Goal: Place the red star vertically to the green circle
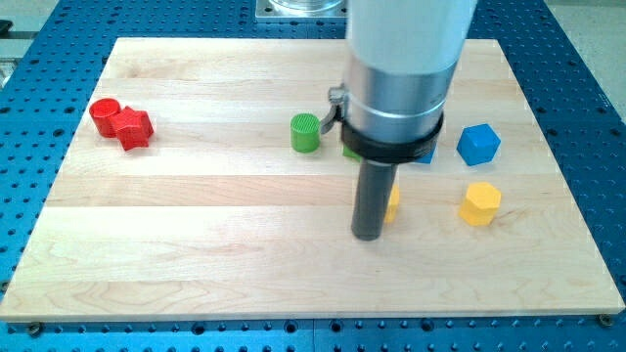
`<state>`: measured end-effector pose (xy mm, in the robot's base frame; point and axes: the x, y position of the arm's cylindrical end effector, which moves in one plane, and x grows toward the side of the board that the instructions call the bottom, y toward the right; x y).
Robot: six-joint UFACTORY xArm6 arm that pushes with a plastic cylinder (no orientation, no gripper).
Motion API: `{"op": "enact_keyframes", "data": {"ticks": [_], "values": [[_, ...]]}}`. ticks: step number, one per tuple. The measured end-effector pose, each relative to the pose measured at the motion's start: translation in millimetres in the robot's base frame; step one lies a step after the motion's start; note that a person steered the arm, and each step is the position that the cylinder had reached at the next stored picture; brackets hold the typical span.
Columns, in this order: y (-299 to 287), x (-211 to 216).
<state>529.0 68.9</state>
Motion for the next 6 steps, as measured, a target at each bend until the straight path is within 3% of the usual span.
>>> {"op": "enact_keyframes", "data": {"ticks": [1,2,3,4,5,6], "values": [[-26.2,14.3],[-142.3,8.7],[-283.6,-23.5],[-349.1,-79.5],[-362.1,-163.1],[-360.0,-188.0]]}}
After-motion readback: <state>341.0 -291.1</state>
